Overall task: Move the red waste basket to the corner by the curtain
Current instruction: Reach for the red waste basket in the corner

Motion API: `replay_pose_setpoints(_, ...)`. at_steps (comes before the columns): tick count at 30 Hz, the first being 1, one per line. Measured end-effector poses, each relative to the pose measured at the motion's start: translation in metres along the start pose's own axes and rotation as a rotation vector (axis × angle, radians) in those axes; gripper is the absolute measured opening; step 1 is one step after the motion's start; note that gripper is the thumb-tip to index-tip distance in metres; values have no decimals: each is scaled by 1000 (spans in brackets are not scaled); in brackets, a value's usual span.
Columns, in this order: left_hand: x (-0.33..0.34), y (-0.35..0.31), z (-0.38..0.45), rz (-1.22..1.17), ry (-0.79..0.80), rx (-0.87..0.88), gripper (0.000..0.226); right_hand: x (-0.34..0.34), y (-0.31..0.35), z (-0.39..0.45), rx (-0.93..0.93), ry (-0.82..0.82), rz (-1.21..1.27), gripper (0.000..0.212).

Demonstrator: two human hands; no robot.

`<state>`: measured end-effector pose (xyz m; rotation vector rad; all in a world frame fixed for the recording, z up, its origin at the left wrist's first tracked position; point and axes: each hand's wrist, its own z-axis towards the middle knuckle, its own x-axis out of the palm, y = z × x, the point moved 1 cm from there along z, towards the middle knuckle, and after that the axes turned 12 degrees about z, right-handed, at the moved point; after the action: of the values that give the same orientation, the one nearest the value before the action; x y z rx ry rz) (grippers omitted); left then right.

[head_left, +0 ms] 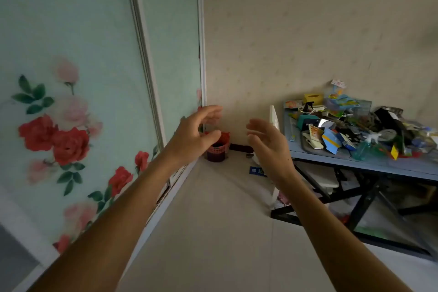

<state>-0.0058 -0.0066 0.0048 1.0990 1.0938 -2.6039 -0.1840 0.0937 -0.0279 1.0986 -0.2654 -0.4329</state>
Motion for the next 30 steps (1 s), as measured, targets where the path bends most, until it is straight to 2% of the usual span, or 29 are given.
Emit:
replay_pose_setpoints(9,2,119,95,-3,51,-26,54,52,-76,114,64,-33,-65,41)
replay_pose_setpoints(20,22,225,213,-52,114,-86,52,84,-164,248,118,-65,-78,43)
replay_pose_setpoints(30,85,327,393,-22,86,-124,51,71,-274,441,130,-64,-22,46)
